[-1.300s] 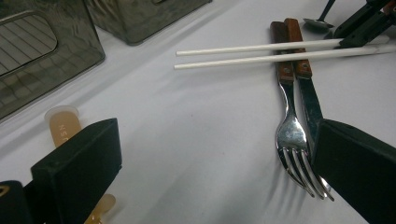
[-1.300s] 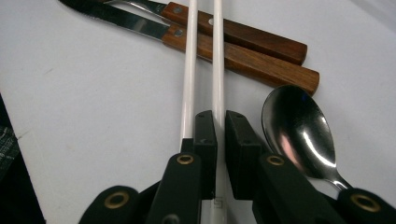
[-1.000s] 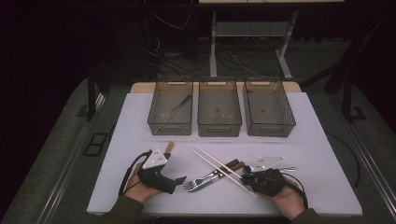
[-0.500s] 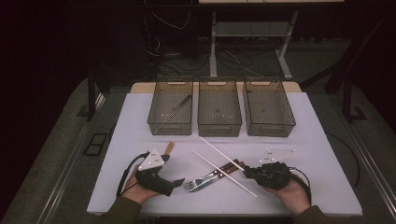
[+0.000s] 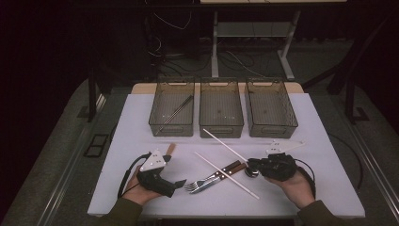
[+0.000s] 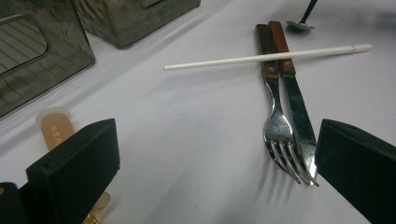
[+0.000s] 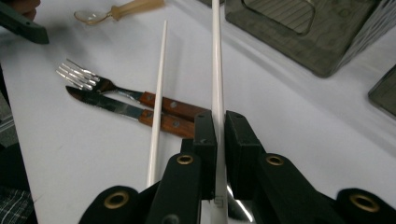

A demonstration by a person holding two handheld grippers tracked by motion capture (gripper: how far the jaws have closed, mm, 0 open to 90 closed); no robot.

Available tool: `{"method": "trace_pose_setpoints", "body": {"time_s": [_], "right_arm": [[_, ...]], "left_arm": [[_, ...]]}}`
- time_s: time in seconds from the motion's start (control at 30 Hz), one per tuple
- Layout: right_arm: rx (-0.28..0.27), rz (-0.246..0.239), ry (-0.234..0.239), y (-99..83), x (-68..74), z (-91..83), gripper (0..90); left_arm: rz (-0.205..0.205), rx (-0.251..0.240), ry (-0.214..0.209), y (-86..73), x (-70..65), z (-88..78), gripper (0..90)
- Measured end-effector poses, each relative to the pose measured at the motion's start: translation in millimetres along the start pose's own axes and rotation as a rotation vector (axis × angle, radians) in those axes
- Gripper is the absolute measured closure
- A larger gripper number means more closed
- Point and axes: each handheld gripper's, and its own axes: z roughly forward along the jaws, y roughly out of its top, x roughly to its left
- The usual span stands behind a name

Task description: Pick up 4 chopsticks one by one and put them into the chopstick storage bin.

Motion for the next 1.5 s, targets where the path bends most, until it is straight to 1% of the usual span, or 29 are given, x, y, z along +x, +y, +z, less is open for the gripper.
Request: {"method": "trace_pose_setpoints", "body": {"time_s": [0.13, 0.23, 0.37, 0.53, 0.57, 0.67, 0.83, 1.0, 1.1, 1.17, 1.23, 1.4, 1.47, 1.5], "right_arm": [[-0.007, 0.006, -0.003, 6.2, -3.1, 1.5, 83.9], [-0.015, -0.001, -0.008, 10.8, -5.3, 2.6, 83.9], [-0.028, -0.005, -0.002, 17.3, -7.1, 3.2, 84.0], [-0.043, -0.003, -0.001, 29.4, -8.4, 6.1, 84.0], [-0.047, -0.010, -0.002, 32.4, -8.9, 7.6, 84.0], [-0.048, -0.012, -0.005, 42.5, -9.8, 12.4, 84.0], [-0.028, -0.010, -0.015, 62.0, -12.8, 23.8, 84.0], [-0.028, -0.012, -0.024, 81.9, -16.1, 31.3, 84.0], [-0.026, -0.007, -0.031, 95.4, -18.2, 37.4, 84.0], [-0.026, -0.003, -0.037, 103.6, -19.8, 41.7, 84.0], [-0.021, 0.006, -0.040, 111.4, -21.1, 45.9, 84.0], [-0.029, 0.019, -0.044, 127.7, -26.8, 57.9, 83.9], [-0.028, 0.038, -0.043, 134.9, -27.2, 64.3, 83.9], [-0.024, 0.038, -0.042, 138.0, -27.6, 67.3, 84.0]], "left_arm": [[0.001, 0.005, 0.001, 0.1, 0.0, 0.3, 0.0], [0.003, 0.000, 0.000, 0.2, -0.2, 0.1, 0.0], [-0.002, 0.001, -0.004, 0.6, -0.5, 0.7, 0.0], [0.002, 0.000, -0.004, 0.7, -0.9, 1.6, 0.0], [0.000, -0.001, -0.004, 0.8, -1.0, 1.3, 0.0], [0.003, -0.001, -0.005, 0.9, -0.4, 0.6, 0.0], [0.000, -0.002, -0.005, 1.0, -1.1, 0.6, 0.0], [0.004, -0.003, -0.004, 1.0, -0.9, 0.8, 0.0], [-0.004, -0.007, -0.005, 1.0, -1.4, 0.9, 0.0], [-0.013, -0.015, -0.006, 1.1, -2.1, 1.4, 0.0], [-0.010, -0.015, -0.006, 1.3, -2.3, 1.6, 0.0], [-0.010, -0.017, -0.012, 1.5, -2.3, 1.2, 0.0], [-0.012, -0.018, -0.015, 1.7, -2.2, 0.7, 0.0], [-0.012, -0.020, -0.015, 1.8, -2.3, 0.7, 0.0]]}}
